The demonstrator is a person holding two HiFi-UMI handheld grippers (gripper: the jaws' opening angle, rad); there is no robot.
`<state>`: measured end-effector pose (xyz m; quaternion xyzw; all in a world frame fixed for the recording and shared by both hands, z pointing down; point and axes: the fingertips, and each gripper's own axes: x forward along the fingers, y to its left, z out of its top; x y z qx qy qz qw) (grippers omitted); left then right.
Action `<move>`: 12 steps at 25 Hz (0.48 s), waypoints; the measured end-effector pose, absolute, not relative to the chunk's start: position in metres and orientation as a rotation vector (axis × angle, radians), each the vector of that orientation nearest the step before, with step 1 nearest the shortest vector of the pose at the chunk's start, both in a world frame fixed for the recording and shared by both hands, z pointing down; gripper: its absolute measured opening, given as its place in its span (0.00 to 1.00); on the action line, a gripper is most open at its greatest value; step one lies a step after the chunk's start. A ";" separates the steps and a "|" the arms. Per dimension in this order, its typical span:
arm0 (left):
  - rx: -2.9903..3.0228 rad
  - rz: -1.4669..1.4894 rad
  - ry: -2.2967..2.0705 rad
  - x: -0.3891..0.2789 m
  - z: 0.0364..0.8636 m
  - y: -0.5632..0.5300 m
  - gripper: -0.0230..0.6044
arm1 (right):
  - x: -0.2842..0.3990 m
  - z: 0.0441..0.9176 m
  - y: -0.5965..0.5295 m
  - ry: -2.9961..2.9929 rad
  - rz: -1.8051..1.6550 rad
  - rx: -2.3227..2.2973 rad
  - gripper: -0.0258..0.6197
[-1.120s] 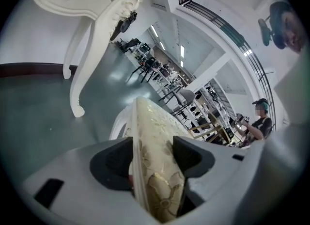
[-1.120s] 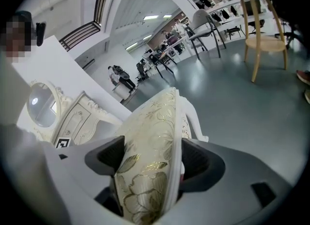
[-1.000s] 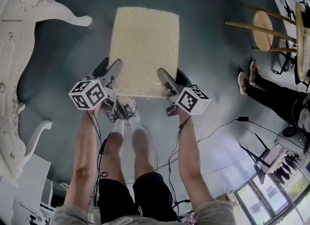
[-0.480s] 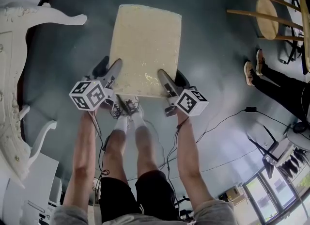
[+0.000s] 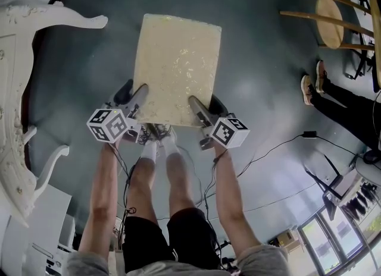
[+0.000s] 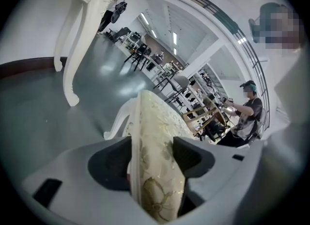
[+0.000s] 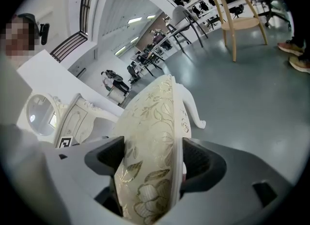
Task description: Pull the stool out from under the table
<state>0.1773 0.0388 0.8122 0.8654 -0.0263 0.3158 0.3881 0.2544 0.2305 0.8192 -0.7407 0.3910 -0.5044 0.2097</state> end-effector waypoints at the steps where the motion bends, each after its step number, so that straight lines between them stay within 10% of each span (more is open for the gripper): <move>1: 2.192 0.811 -0.067 0.172 0.815 0.042 0.45 | 0.249 0.822 0.234 1.092 -1.412 -2.058 0.63; 12: 2.147 0.836 -0.061 0.126 0.842 0.063 0.45 | 0.202 0.852 0.249 1.123 -1.471 -2.003 0.63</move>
